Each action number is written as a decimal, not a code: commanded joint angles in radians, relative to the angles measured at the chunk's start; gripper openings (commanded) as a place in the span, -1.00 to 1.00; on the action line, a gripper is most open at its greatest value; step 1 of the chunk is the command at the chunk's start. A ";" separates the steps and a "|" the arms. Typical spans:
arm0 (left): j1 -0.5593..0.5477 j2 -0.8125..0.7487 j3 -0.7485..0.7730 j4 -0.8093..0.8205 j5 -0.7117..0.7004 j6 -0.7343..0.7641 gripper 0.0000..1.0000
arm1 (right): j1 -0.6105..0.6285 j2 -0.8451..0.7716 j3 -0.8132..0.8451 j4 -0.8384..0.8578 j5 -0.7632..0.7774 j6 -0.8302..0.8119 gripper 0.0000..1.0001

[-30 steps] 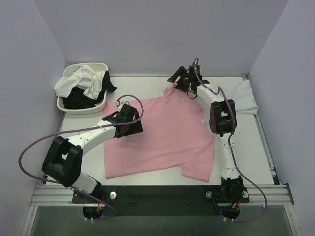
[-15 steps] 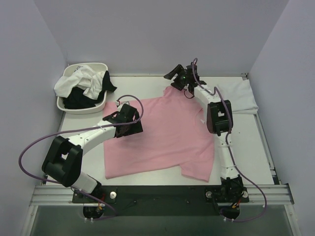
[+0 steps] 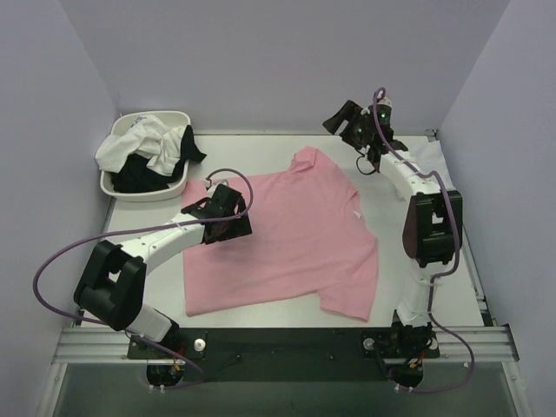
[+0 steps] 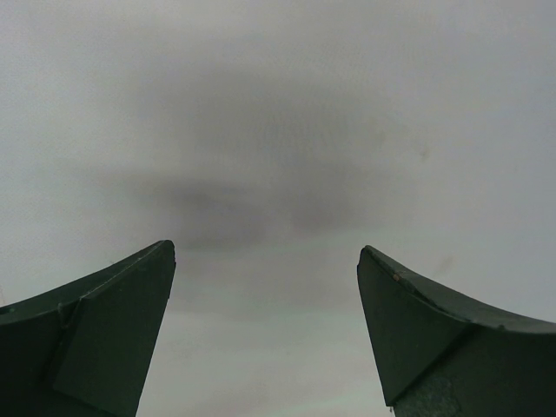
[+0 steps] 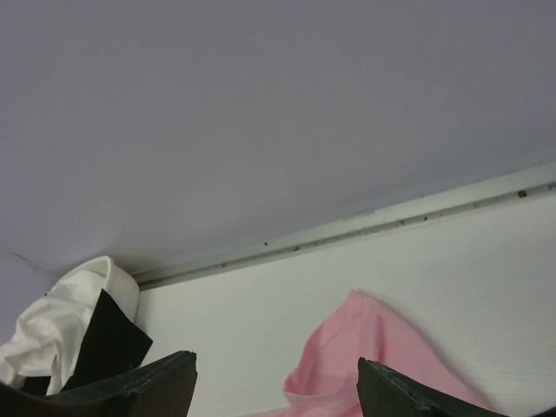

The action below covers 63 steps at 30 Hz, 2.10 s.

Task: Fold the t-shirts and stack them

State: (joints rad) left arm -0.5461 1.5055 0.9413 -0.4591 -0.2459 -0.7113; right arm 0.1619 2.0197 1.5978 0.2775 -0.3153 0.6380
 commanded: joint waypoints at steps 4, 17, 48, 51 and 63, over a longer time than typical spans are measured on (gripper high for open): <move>-0.002 -0.036 0.028 0.019 -0.012 0.010 0.92 | 0.007 -0.039 -0.067 -0.093 0.006 -0.067 0.48; -0.054 -0.083 -0.015 -0.007 -0.007 -0.033 0.95 | 0.047 -0.424 -0.496 -0.392 0.123 -0.173 0.56; 0.155 0.321 0.292 -0.340 -0.207 -0.030 0.94 | 0.315 -0.064 -0.246 -0.621 0.306 -0.279 0.61; 0.159 0.352 0.298 -0.317 -0.178 -0.024 0.95 | 0.317 -0.038 -0.222 -0.644 0.347 -0.276 0.61; 0.210 0.469 0.341 -0.216 -0.029 0.003 0.93 | 0.297 0.025 -0.108 -0.751 0.403 -0.291 0.63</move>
State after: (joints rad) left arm -0.3496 1.8870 1.2636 -0.7349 -0.3233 -0.7204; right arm 0.4706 2.0216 1.4246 -0.3927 0.0463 0.3607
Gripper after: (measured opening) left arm 0.964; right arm 0.809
